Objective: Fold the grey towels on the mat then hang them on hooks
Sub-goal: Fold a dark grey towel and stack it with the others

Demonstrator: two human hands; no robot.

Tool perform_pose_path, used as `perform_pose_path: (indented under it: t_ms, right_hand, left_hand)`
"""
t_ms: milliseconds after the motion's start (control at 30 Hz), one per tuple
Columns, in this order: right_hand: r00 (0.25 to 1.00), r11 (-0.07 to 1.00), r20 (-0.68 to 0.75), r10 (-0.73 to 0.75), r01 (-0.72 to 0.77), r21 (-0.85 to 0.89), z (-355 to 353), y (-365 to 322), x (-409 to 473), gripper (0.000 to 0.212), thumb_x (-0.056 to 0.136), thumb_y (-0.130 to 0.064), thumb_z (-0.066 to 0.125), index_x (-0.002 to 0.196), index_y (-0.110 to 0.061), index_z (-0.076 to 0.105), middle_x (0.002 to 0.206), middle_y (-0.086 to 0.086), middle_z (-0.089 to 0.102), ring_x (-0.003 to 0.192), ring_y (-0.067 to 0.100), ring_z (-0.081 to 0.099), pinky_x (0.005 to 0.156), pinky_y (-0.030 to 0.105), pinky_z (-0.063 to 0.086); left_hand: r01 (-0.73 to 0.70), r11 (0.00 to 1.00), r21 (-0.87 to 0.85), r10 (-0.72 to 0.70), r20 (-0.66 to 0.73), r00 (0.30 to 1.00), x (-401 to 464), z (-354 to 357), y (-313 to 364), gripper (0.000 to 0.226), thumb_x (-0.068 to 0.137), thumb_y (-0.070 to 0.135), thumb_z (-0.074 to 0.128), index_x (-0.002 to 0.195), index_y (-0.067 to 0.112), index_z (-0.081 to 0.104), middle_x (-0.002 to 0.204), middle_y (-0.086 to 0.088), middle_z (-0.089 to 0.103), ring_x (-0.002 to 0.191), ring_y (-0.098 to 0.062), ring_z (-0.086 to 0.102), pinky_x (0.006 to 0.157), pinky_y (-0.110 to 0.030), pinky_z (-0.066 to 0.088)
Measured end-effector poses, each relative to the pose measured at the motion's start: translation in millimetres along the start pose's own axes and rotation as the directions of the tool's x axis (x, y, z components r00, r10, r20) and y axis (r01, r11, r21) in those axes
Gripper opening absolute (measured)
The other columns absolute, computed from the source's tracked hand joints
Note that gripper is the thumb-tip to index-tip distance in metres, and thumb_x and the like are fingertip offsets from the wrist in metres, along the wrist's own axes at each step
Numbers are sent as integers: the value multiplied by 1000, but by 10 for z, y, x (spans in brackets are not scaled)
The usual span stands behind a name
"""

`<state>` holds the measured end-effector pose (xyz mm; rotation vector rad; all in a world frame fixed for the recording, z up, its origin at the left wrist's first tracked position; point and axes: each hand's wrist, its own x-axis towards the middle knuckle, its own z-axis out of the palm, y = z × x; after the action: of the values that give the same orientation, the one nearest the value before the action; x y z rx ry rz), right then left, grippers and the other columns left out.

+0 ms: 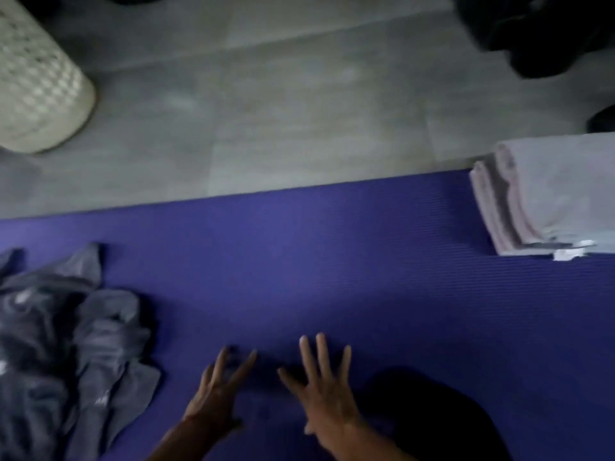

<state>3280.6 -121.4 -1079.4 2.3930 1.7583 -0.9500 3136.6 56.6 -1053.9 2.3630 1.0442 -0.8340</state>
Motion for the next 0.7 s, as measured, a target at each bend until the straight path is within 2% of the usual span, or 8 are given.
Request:
perform_pose_path:
  t_ms: [33, 67, 133, 200, 400, 600, 633, 700]
  right_hand:
    - [992, 999, 128, -8, 14, -48, -76, -36, -20, 126, 24, -59, 95, 141, -46, 52, 165, 25, 16, 147, 57, 17, 100, 89, -4]
    - [980, 995, 195, 36, -17, -96, -170, -30, 27, 130, 36, -57, 95, 151, -48, 36, 167, 25, -6, 149, 59, -1, 98, 89, -8]
    - [969, 984, 236, 68, -26, -178, -204, -92, 119, 125, 70, -50, 86, 158, -47, -3, 154, 19, -46, 140, 54, -37, 95, 88, -12]
    - [954, 973, 287, 81, -13, -229, -227, -163, 145, 123, 80, -49, 79, 154, -47, -19, 145, 16, -57, 133, 51, -48, 96, 88, -11]
    - [929, 980, 356, 104, -34, -197, -302, -161, 148, 119, 86, -44, 77, 153, -51, -21, 142, 11, -60, 131, 46, -52, 105, 84, -10]
    - [960, 985, 251, 125, -90, -149, -220, -113, 106, 122, 77, -47, 83, 150, -61, -13, 148, 1, -56, 137, 37, -49, 111, 78, -10]
    - [957, 981, 248, 149, -111, -161, -220, -157, 119, 122, 76, -46, 84, 151, -60, -11, 152, 4, -52, 141, 39, -45, 114, 77, -6]
    - [949, 969, 238, 208, -167, -184, -248, -317, 131, 114, 80, -39, 83, 155, -54, -1, 163, 11, -34, 149, 45, -26, 117, 69, 13]
  left_hand:
    - [-8, 995, 98, 1, 65, 998, -187, -32, -54, 149, 49, 54, 90, 148, 57, -22, 165, -8, -14, 149, -39, 22, 109, -49, 45]
    - [29, 990, 135, -46, 129, 991, -232, -10, 27, 145, 58, 53, 88, 146, 56, -27, 164, -6, -26, 153, -35, 6, 112, -54, 38]
    - [22, 983, 181, -47, 135, 990, -346, 101, -36, 143, 64, 51, 87, 145, 53, -31, 159, -3, -39, 153, -33, -7, 110, -62, 35]
    - [23, 980, 199, -40, 81, 996, -309, 152, -103, 146, 65, 49, 88, 142, 52, -36, 155, -3, -45, 152, -37, -10, 106, -65, 37]
    - [-44, 950, 311, 43, 7, 999, -242, 239, -161, 150, 65, 58, 86, 140, 44, -43, 157, -13, -39, 149, -42, -5, 99, -66, 40]
    - [-53, 954, 296, 56, -2, 998, -230, 311, -172, 153, 62, 53, 90, 144, 44, -39, 156, -14, -40, 149, -47, -8, 98, -73, 36]
    - [-52, 954, 294, 56, -4, 998, -228, 315, -194, 153, 61, 53, 90, 143, 46, -39, 157, -12, -40, 149, -47, -9, 99, -73, 35]
    - [-56, 965, 256, 64, -20, 998, -225, 331, -241, 151, 60, 56, 90, 143, 50, -36, 158, -6, -39, 149, -44, -10, 101, -73, 32]
